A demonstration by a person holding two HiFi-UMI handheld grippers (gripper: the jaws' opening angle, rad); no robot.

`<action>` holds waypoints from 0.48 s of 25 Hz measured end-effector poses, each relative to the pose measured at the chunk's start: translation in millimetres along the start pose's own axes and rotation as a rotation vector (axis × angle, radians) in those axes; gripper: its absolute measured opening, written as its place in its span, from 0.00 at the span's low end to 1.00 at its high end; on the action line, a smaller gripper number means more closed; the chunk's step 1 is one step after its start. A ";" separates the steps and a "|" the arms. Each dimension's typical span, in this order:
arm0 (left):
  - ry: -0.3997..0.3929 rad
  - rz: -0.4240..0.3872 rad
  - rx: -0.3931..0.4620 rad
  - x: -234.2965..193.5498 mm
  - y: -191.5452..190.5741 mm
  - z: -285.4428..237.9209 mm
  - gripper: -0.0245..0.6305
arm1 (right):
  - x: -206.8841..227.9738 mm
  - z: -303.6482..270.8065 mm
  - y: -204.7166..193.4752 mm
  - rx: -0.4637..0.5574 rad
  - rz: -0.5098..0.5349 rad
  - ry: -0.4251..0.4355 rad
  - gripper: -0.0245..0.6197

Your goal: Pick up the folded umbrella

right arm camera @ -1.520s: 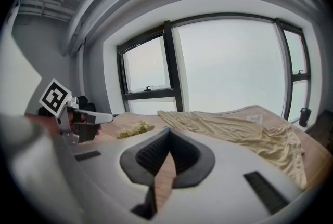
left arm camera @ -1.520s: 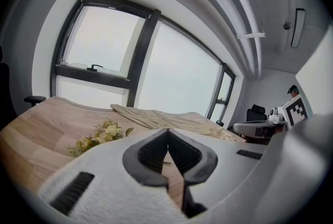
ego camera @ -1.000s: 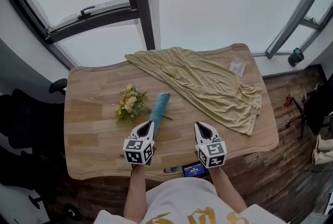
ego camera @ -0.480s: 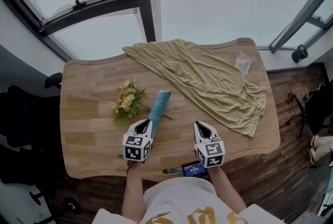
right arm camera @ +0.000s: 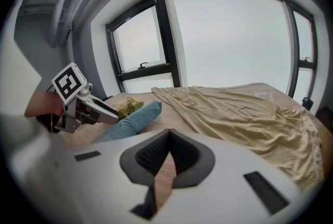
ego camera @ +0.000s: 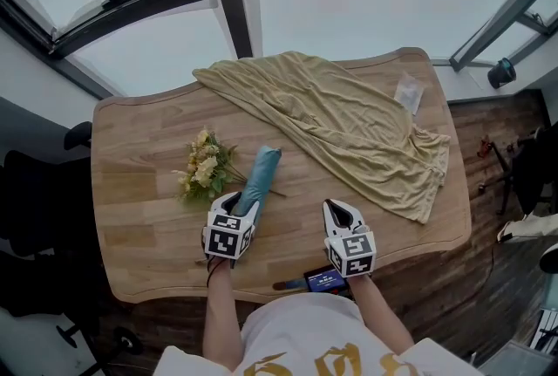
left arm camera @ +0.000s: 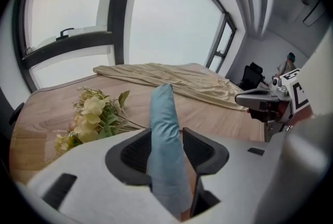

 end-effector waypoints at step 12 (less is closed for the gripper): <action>-0.083 0.006 -0.166 -7.5 -8.4 -37.7 0.49 | -3.1 -16.1 -16.4 -0.052 -0.032 -0.004 0.05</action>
Point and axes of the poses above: the fingertips, and each gripper's own axes: z backward along the fingers, x to its right, y out of its top, the point moved 1 cm from there along z, backward along the fingers, and after that the axes turned 10 degrees about -y, right-handed, at the moved point
